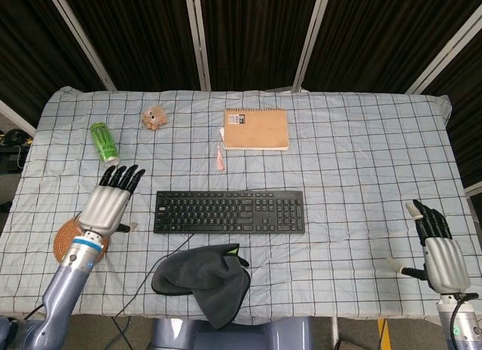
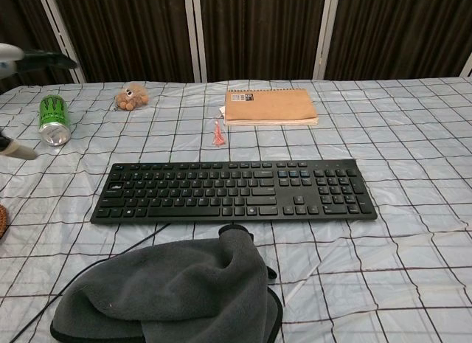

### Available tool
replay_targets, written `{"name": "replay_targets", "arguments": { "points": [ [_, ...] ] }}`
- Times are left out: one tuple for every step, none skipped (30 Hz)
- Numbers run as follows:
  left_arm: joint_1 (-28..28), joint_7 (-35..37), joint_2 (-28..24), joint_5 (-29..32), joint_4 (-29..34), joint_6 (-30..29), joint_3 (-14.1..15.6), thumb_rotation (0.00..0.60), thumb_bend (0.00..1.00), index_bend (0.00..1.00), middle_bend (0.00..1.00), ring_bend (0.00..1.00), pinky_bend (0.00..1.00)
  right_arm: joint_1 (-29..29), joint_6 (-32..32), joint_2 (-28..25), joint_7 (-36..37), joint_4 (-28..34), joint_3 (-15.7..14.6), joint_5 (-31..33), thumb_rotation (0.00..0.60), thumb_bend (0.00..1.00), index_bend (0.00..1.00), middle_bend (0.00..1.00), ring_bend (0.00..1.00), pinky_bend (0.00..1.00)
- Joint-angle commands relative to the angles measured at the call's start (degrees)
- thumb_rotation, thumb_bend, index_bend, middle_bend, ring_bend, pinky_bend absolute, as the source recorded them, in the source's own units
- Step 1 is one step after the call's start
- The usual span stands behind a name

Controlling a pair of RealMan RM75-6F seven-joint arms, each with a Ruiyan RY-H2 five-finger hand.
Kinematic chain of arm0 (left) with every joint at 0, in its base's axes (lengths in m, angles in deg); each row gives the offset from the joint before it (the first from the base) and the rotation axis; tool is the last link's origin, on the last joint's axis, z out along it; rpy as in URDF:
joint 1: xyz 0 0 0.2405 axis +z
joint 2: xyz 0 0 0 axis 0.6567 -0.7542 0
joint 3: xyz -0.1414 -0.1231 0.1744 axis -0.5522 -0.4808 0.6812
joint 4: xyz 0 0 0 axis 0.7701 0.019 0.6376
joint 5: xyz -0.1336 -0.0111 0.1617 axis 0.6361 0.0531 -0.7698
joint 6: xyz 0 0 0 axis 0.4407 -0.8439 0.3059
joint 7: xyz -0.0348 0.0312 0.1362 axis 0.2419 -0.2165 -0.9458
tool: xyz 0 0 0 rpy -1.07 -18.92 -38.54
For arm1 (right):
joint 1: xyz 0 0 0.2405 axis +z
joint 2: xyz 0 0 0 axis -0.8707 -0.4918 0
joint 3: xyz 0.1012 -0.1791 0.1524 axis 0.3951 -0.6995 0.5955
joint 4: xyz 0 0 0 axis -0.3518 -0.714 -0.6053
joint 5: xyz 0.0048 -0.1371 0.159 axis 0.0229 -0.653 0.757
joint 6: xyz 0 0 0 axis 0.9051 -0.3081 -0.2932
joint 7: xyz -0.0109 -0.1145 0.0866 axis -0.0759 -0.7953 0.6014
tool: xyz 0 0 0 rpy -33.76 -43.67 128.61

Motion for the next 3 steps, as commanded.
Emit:
{"name": "replay_targets", "arguments": {
  "points": [
    [14.74, 5.94, -0.28, -16.16, -5.40, -14.75, 9.79, 0.600, 0.01, 0.00, 0.00, 0.00, 0.00, 0.01, -0.18, 0.12, -0.55, -0.15, 0.02, -0.21, 0.600, 0.07, 0.00, 0.00, 0.00, 0.00],
    [15.95, 6.54, 0.00, -17.50, -6.82, -15.73, 10.19, 0.600, 0.00, 0.00, 0.00, 0.00, 0.00, 0.03, -0.21, 0.18, -0.70, -0.19, 0.01, -0.29, 0.600, 0.07, 0.00, 0.00, 0.00, 0.00],
    [17.20, 7.14, 0.17, -18.59, -8.28, -16.92, 10.41, 0.600, 0.00, 0.00, 0.00, 0.00, 0.00, 0.03, -0.24, 0.24, -0.85, -0.22, -0.01, -0.37, 0.600, 0.07, 0.00, 0.00, 0.00, 0.00]
  ]
}}
